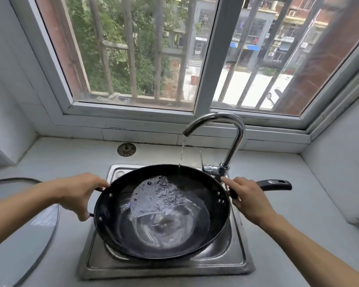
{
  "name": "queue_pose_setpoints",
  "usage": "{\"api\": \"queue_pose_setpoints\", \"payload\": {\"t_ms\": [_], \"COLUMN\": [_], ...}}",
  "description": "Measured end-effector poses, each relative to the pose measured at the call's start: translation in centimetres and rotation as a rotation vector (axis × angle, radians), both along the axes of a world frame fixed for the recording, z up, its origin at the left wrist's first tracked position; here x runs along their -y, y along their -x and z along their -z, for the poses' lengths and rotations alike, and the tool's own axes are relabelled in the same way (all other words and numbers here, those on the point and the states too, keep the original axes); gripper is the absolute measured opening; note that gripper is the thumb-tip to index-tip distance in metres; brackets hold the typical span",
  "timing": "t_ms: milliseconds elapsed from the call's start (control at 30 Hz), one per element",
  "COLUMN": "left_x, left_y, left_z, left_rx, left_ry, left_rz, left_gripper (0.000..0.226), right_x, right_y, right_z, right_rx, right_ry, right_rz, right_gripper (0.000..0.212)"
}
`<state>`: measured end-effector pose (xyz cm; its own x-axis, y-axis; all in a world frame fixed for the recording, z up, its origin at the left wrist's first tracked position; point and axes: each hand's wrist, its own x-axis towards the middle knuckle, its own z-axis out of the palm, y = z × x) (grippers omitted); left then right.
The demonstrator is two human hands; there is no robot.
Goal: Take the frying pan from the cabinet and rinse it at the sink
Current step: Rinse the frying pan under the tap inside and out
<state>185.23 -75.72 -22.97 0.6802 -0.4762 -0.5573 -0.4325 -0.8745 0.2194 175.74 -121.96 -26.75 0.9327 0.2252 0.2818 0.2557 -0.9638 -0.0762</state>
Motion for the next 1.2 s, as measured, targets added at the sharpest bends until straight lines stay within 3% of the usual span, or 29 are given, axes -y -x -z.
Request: {"api": "queue_pose_setpoints", "payload": {"t_ms": [167, 400, 600, 833, 1000, 1200], "left_x": [0.3, 1.9, 3.8, 5.4, 4.7, 2.1], "left_y": [0.4, 0.0, -0.5, -1.6, -2.9, -3.2], "left_z": [1.9, 3.8, 5.1, 6.0, 5.1, 1.9], "left_rx": [-0.084, -0.125, -0.015, 0.255, 0.383, 0.375], "left_ry": [0.096, 0.147, 0.238, 0.334, 0.250, 0.033], "left_rz": [-0.035, -0.033, -0.002, 0.039, 0.045, 0.030], "left_gripper": [0.084, 0.097, 0.095, 0.085, 0.108, 0.112], "right_x": [1.0, 2.6, 3.0, 3.3, 3.2, 1.0], "right_y": [0.5, 1.4, 2.4, 3.5, 3.4, 1.5], "right_z": [-2.1, -4.7, -6.5, -6.1, -3.9, -0.3], "right_rx": [-0.003, -0.010, 0.067, 0.115, 0.079, 0.037], "right_ry": [0.057, 0.095, 0.148, 0.151, 0.057, -0.065], "right_rz": [-0.020, -0.038, -0.007, 0.070, 0.134, 0.108], "right_gripper": [0.069, 0.065, 0.057, 0.051, 0.046, 0.040]}}
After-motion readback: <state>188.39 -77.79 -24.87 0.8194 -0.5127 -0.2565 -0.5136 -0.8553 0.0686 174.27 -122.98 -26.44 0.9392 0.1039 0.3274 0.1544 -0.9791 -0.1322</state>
